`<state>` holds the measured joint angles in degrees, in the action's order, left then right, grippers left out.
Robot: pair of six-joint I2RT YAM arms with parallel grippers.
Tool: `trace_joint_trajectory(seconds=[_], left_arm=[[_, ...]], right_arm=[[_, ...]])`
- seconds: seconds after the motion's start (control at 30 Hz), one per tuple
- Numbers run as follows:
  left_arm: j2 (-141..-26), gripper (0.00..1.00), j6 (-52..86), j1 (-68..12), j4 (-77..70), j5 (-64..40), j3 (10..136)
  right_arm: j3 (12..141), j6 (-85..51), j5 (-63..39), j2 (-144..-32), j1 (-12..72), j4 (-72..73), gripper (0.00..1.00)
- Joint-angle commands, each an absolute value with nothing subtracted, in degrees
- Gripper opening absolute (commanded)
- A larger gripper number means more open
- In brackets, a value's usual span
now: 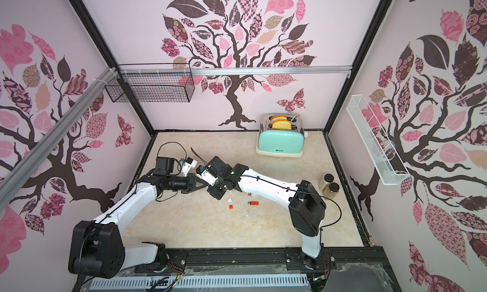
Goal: Close the usb drive cover
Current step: Close the cover of the USB drive.
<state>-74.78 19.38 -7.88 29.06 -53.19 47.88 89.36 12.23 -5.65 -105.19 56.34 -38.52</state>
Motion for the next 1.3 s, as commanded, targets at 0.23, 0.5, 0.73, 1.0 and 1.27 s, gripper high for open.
trace_joint_trajectory(seconds=[0.23,0.5,0.73,1.0,1.27], left_arm=[[-74.1,0.0,16.8,-10.1,31.6,-53.3,47.1],[-75.1,0.0,17.5,-10.7,31.9,-53.9,48.0],[-73.5,0.0,18.1,-10.6,31.3,-54.1,47.1],[-72.8,0.0,19.3,-7.6,30.0,-53.0,46.5],[-73.2,0.0,20.5,-7.1,28.8,-54.3,46.4]], right_arm=[[96.3,9.8,-10.9,-104.3,56.5,-24.2,0.01],[99.4,8.7,-14.1,-105.6,56.0,-22.4,0.01],[97.4,10.8,-11.5,-105.3,56.0,-23.8,0.04],[87.9,10.0,-10.0,-98.5,54.9,-24.5,0.65],[79.1,8.1,-11.5,-93.9,53.5,-23.1,0.79]])
